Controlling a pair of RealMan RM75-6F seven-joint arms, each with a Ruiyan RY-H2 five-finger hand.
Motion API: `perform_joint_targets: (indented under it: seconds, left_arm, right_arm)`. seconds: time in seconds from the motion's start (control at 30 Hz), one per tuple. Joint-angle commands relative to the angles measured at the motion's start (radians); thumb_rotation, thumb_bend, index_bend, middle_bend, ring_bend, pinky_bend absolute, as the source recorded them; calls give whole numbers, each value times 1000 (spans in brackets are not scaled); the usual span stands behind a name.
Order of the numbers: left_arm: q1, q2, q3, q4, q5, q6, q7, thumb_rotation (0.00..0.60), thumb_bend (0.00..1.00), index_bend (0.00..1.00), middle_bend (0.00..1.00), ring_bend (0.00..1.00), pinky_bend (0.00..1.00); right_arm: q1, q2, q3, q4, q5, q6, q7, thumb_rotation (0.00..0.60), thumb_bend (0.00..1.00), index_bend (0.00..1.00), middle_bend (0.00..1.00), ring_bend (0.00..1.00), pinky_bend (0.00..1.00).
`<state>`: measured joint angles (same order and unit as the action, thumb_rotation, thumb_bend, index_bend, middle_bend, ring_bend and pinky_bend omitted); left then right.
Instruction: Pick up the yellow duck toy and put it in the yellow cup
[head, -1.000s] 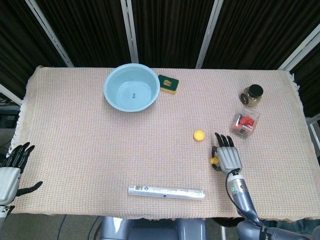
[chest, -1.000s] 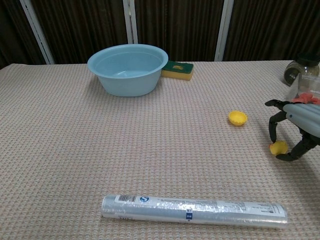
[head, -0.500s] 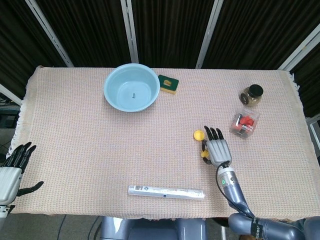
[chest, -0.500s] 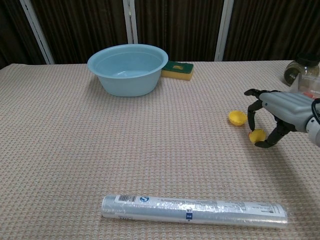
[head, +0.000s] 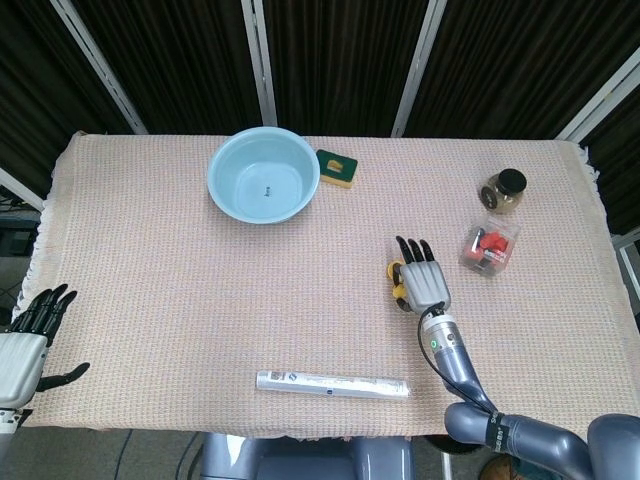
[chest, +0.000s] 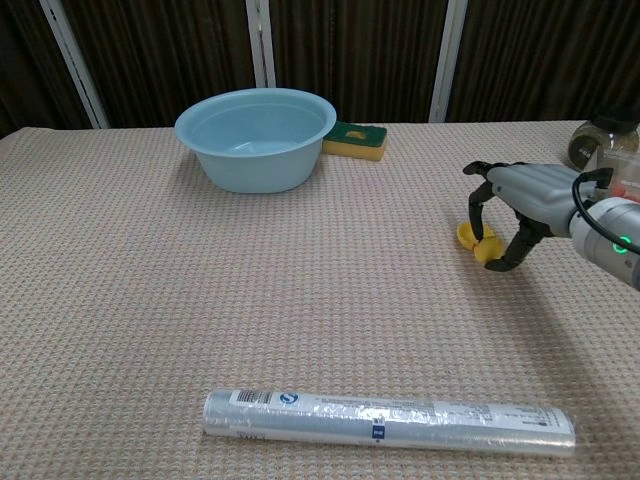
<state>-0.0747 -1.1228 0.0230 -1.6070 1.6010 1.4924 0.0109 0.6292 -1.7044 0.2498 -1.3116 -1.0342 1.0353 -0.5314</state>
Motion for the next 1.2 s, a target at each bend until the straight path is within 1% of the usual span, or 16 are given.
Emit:
perform_joint_targets:
  seconds: [0.03, 0.43, 0.87, 1.2]
  left_arm:
    - [0, 1, 1, -1, 1, 0, 0, 600, 0, 0, 0, 0, 219]
    - [-4, 3, 8, -3, 11, -4, -6, 600, 0, 0, 0, 0, 219]
    - [-8, 9, 12, -10, 3, -20, -11, 600, 0, 0, 0, 0, 220]
    - [-9, 11, 12, -15, 1, -22, -6, 600, 0, 0, 0, 0, 220]
  right_arm:
    - [15, -9, 5, 21, 7, -11, 3, 600, 171, 554, 0, 0, 0]
    - [61, -31, 15, 99, 12, -46, 30, 600, 171, 554, 0, 0, 0]
    - [81, -17, 18, 125, 20, -61, 51, 600, 171, 554, 0, 0, 0]
    - [95, -27, 19, 148, 29, -67, 59, 600, 171, 554, 0, 0, 0]
